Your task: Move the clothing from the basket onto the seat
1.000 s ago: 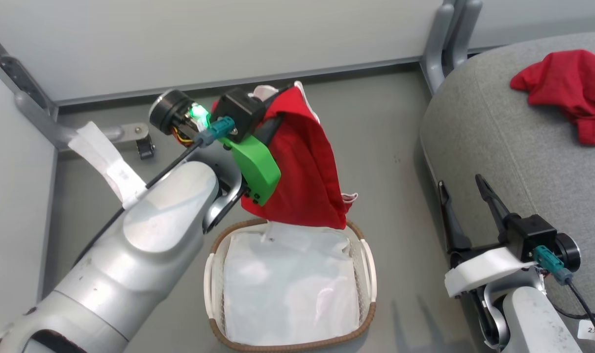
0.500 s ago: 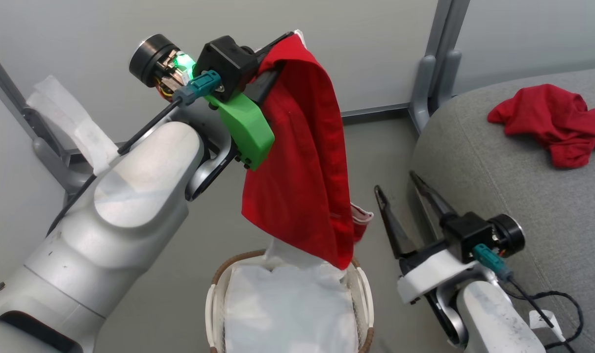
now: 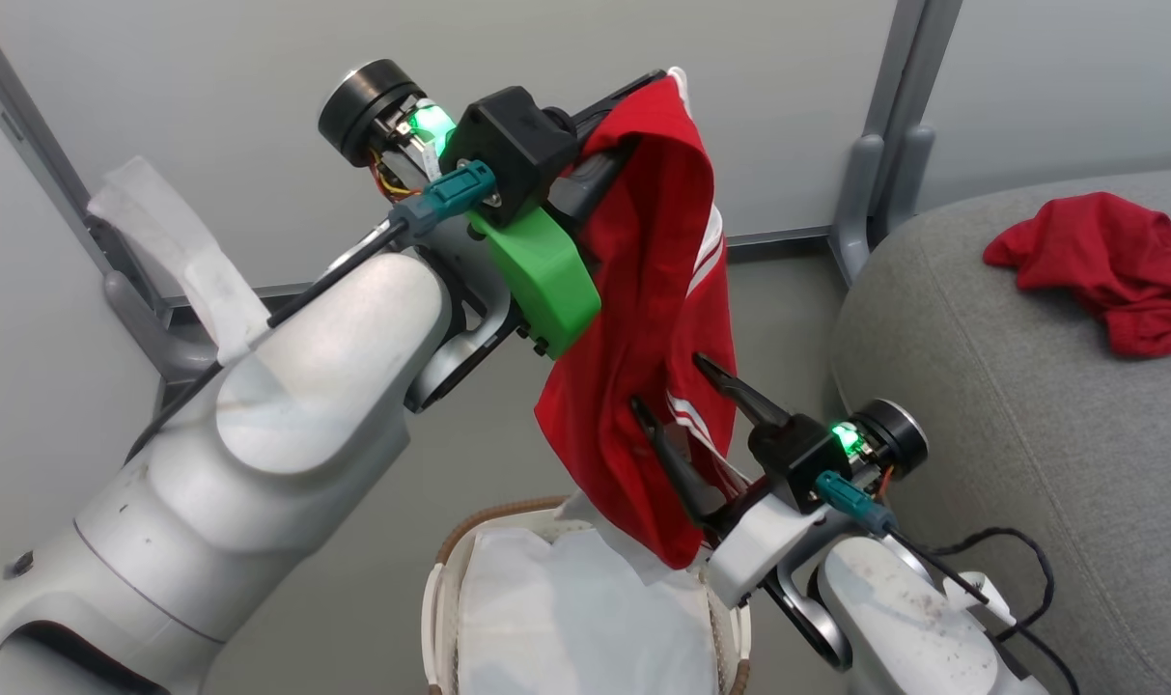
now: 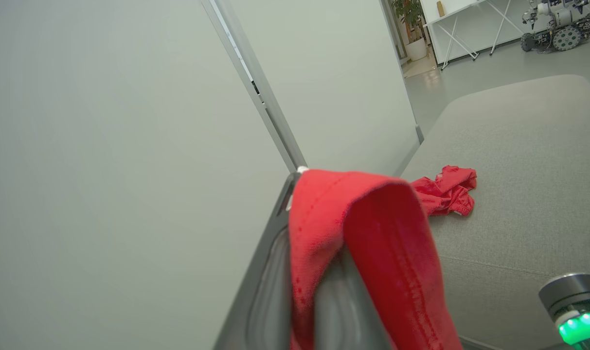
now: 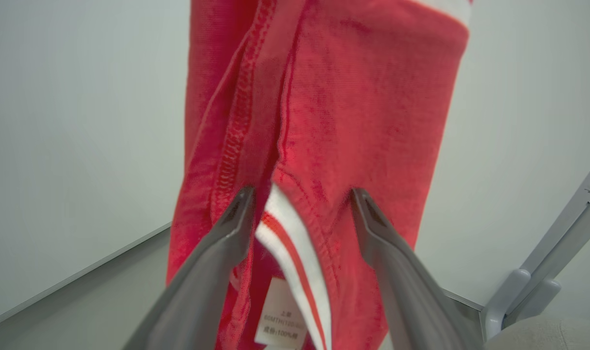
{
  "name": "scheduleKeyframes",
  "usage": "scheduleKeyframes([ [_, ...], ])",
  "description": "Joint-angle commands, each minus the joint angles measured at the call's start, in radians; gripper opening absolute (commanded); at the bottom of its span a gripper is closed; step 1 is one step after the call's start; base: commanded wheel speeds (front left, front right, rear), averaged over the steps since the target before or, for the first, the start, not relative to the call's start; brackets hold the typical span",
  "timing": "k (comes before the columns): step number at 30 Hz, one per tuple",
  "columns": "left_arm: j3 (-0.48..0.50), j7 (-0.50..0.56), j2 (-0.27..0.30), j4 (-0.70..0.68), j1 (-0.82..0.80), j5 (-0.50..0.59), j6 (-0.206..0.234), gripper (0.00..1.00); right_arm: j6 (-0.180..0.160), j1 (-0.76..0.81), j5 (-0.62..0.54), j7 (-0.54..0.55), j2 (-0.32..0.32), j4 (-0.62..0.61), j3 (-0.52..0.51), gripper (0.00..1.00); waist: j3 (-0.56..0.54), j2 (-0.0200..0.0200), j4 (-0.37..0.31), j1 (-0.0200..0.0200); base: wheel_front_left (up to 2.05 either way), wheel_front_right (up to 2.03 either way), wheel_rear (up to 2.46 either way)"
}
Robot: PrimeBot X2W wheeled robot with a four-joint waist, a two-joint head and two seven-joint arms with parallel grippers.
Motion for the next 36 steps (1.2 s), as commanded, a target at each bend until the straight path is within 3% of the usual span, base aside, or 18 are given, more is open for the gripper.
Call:
scheduleKeyframes([
  [1,-0.002,0.003,-0.006,-0.017,-0.002,-0.007,0.004,0.00,-0.001,-0.024,0.018,-0.002,-0.004,0.013,0.010,1.00,0.000,0.0000,0.004,0.0001,0.00,0.00,0.00],
  [8,-0.011,0.024,-0.006,-0.078,-0.002,-0.010,0.016,0.00,-0.001,-0.125,0.065,-0.002,-0.004,0.090,0.035,1.00,0.008,0.0000,0.017,0.0001,0.00,0.00,0.00],
  [10,-0.014,0.024,-0.004,-0.089,0.001,-0.010,0.017,0.00,-0.001,-0.147,0.075,-0.002,-0.004,0.107,0.033,0.39,0.012,0.0000,0.021,0.0001,0.00,0.00,0.00],
  [13,-0.016,0.027,0.004,-0.094,0.015,-0.016,0.018,0.00,-0.001,-0.171,0.088,-0.002,-0.004,0.132,0.021,0.00,0.017,0.0000,0.026,0.0001,0.00,0.00,0.00],
  [26,0.017,-0.004,0.072,-0.043,0.131,-0.082,0.050,0.00,-0.001,-0.224,0.056,-0.002,-0.004,0.151,-0.059,0.00,0.047,0.0000,0.015,0.0001,0.00,0.00,0.00],
  [27,0.023,-0.013,0.077,-0.035,0.145,-0.089,0.055,0.12,-0.001,-0.226,0.050,-0.002,-0.004,0.151,-0.071,0.00,0.049,0.0000,0.013,0.0001,0.00,0.00,0.00],
  [29,0.028,-0.024,0.085,-0.021,0.172,-0.102,0.062,0.46,-0.001,-0.228,0.037,-0.002,-0.004,0.150,-0.092,0.00,0.053,0.0000,0.009,0.0001,0.00,0.00,0.00],
  [31,0.032,-0.040,0.091,-0.011,0.199,-0.112,0.070,1.00,-0.001,-0.230,0.024,-0.002,-0.004,0.149,-0.113,0.00,0.057,0.0000,0.006,0.0001,0.00,0.00,0.00],
  [36,0.023,-0.080,0.089,0.012,0.269,-0.124,0.082,1.00,-0.001,-0.244,-0.004,-0.002,-0.003,0.139,-0.162,0.00,0.066,0.0000,-0.003,0.0001,0.00,0.00,0.00],
])
